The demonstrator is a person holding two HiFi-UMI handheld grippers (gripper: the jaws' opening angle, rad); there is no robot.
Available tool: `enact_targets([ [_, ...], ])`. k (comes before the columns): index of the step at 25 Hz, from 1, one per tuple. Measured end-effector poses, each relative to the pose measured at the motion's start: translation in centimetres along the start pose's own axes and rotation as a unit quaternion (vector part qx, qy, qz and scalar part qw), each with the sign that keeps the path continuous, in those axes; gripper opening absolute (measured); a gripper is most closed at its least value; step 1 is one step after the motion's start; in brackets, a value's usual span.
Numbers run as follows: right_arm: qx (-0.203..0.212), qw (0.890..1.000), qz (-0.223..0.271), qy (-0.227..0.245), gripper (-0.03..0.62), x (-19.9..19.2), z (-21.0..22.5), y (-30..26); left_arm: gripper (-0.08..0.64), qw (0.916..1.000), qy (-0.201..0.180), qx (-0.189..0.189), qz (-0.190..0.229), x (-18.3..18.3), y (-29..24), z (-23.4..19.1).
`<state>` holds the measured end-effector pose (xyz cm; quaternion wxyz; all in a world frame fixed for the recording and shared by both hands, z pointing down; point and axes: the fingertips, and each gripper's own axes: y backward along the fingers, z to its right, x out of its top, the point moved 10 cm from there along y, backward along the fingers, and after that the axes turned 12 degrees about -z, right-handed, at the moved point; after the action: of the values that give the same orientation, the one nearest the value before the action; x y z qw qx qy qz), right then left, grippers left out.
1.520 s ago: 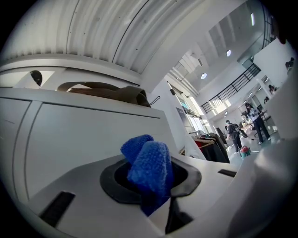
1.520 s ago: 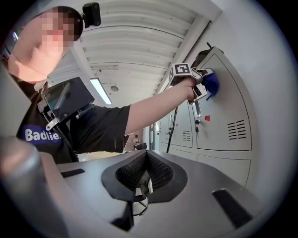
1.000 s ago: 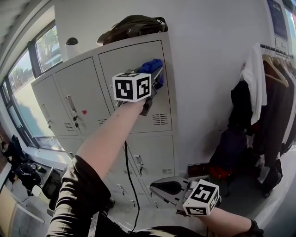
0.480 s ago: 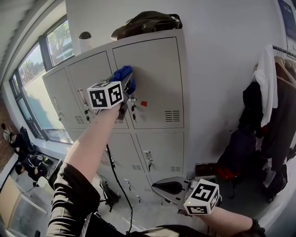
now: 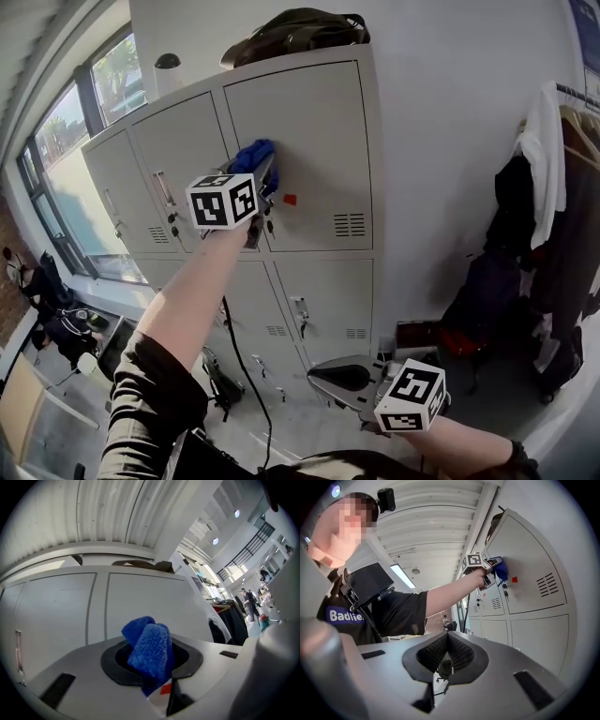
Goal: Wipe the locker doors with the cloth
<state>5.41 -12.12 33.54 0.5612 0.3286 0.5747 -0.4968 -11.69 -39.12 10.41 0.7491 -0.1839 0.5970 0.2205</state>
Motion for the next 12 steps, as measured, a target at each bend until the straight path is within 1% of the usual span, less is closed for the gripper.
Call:
enact_targets([
  [3,-0.009,1.0,0.004,-0.003,0.005,-0.3,0.1,0.2,0.123,0.9996,-0.014,-0.026,-0.002,-0.3,-1.9,3.7],
  [8,-0.03,0.999,0.012,-0.011,0.005,-1.0,0.1,1.1,0.123,0.9967,-0.009,-0.079,0.015,0.5,-4.2,8.5],
  [12,-0.045,0.999,0.013,-0.017,0.005,-1.5,0.1,2.0,0.123,0.9933,-0.018,-0.112,0.02,1.3,-5.9,11.9],
])
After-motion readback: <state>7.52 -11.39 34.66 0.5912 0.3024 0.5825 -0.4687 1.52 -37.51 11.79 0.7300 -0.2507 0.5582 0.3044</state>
